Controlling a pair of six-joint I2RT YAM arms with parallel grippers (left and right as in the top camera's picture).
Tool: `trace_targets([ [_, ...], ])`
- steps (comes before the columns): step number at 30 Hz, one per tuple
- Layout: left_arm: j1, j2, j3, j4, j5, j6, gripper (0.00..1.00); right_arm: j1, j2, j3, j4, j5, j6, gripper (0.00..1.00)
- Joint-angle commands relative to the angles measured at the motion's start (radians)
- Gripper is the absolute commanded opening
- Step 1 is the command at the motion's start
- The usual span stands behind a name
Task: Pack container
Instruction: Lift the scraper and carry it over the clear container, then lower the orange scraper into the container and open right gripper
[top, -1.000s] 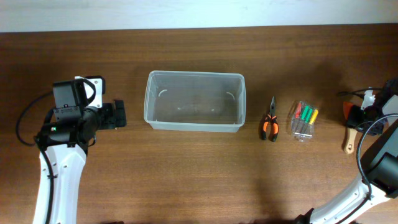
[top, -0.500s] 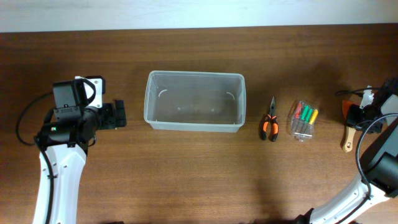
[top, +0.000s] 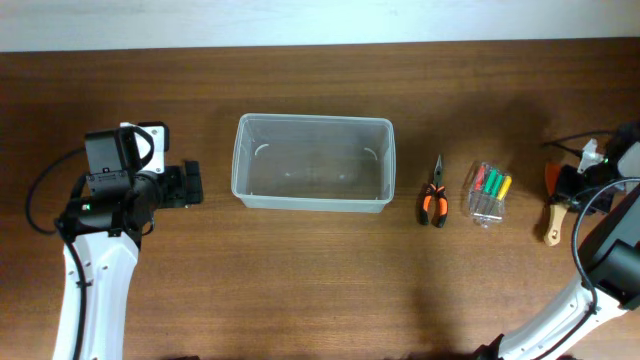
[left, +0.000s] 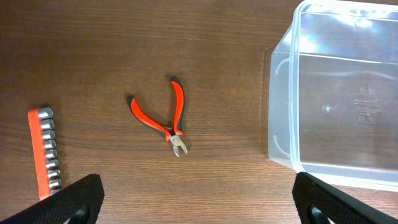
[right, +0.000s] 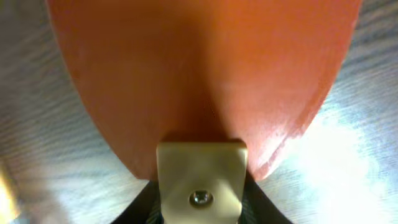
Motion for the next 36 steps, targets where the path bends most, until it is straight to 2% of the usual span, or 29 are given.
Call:
trace_targets([
  [1,0.003,0.004,0.018,0.003,0.014,0.016,0.99,0.029,-0.008,0.167,-0.080,-0.041,0.015,0.25],
  [8,0.003,0.004,0.018,0.003,0.014,0.016,0.99,0.155,-0.011,0.544,-0.345,-0.136,0.015,0.19],
  [15,0.003,0.004,0.018,0.003,0.014,0.016,0.99,0.443,-0.011,0.791,-0.455,-0.135,0.010,0.11],
  [18,0.003,0.004,0.018,0.003,0.014,0.016,0.99,0.590,-0.011,0.817,-0.432,-0.135,-0.026,0.04],
  [27,0.003,0.004,0.018,0.003,0.014,0.016,0.99,0.993,0.008,0.811,-0.324,-0.034,-0.277,0.04],
  [31,0.003,0.004,0.018,0.003,0.014,0.016,0.99,1.100,0.033,0.801,-0.311,-0.002,-0.418,0.04],
  [36,0.003,0.004,0.018,0.003,0.014,0.016,0.99,1.145,0.085,0.763,-0.312,0.001,-0.507,0.04],
])
